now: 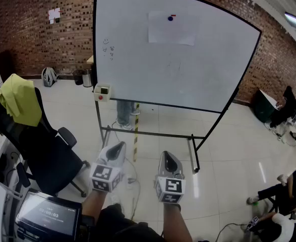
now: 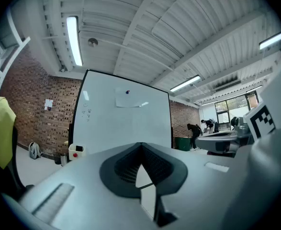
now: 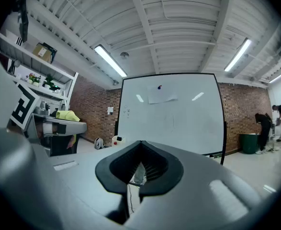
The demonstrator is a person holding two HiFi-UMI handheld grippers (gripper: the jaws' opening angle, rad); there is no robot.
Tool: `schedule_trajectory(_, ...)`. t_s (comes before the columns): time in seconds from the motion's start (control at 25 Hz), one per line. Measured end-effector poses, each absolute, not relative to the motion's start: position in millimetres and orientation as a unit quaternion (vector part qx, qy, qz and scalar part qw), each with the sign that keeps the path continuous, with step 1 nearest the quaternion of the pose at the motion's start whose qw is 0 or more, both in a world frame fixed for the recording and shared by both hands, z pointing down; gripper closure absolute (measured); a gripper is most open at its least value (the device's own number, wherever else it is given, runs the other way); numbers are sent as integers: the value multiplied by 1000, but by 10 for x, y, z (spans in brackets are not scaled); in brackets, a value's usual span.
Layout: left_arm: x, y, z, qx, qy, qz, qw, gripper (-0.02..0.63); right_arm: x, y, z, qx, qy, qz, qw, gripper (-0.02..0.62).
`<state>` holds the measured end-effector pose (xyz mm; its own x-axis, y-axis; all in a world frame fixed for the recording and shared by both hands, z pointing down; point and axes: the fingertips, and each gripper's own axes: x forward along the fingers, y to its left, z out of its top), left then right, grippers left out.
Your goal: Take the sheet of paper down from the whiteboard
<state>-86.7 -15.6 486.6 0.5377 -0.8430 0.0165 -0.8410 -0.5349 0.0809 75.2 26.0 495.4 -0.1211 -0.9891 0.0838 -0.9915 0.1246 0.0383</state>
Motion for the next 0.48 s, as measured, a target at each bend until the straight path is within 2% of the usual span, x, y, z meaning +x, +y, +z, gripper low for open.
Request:
schedule_trajectory(0.16,-834,-212,4695,873,-487,-29,15,604,676,188,4773,646,-762,0,41,581)
schedule_trajectory(0.32,-700,-266,4716,878,-478,-31,17,604,599,150,4711,645,-762,-20,52,581)
schedule_trajectory(0.48,-602,-408,4732,883,-468,-23,17,604,597,14,4703,647,-762,-10,34,581)
